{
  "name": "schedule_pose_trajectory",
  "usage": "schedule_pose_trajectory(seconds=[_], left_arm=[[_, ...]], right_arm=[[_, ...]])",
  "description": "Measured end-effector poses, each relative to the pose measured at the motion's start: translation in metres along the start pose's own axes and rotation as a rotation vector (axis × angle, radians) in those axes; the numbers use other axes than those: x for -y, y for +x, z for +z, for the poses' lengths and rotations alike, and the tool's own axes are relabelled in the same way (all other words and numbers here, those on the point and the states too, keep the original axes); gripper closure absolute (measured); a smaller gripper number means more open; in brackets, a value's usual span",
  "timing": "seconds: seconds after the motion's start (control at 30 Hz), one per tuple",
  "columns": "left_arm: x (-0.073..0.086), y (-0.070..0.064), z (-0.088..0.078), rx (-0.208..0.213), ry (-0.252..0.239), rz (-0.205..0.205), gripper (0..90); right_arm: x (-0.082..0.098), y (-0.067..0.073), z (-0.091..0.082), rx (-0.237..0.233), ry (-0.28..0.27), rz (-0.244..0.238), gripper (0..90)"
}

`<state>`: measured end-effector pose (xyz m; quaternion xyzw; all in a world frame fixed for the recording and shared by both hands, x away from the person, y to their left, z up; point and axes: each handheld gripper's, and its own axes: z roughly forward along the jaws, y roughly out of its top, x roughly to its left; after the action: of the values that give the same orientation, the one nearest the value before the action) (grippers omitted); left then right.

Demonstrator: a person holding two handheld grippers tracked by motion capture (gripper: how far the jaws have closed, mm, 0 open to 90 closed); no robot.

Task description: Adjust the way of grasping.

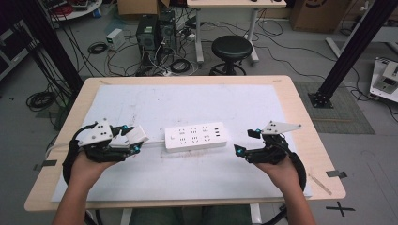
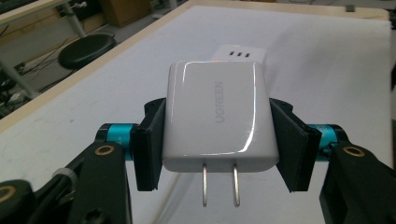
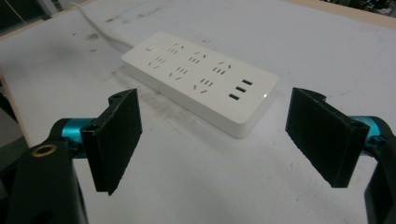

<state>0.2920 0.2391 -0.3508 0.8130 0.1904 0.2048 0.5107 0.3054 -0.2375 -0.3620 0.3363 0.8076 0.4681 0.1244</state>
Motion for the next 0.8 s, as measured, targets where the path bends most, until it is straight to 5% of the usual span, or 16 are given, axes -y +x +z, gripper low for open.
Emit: schedule_pose_trajectory(seconds=[0.4, 0.43, 0.63, 0.67, 0.73, 0.8], left_arm=[[-0.017, -0.044, 0.031, 0.144, -0.005, 0.185, 42.5], [-0.017, -0.046, 0.035, 0.148, -0.003, 0.196, 42.5], [-0.015, -0.055, 0.054, 0.166, -0.001, 0.245, 42.5], [-0.014, -0.058, 0.06, 0.173, -0.004, 0.258, 42.4], [-0.014, -0.06, 0.063, 0.172, -0.005, 0.26, 42.5], [-0.013, -0.07, 0.077, 0.171, 0.0, 0.309, 42.5]], right_arm=[[-0.009, 0.032, 0.015, -0.164, 0.033, 0.02, 18.8], [-0.009, 0.034, 0.019, -0.203, 0.035, 0.051, 18.8], [-0.006, 0.033, 0.028, -0.269, 0.039, 0.117, 18.8], [-0.005, 0.032, 0.035, -0.32, 0.042, 0.164, 18.9], [-0.005, 0.032, 0.035, -0.32, 0.042, 0.164, 18.9], [-0.004, 0.033, 0.046, -0.397, 0.039, 0.23, 18.9]])
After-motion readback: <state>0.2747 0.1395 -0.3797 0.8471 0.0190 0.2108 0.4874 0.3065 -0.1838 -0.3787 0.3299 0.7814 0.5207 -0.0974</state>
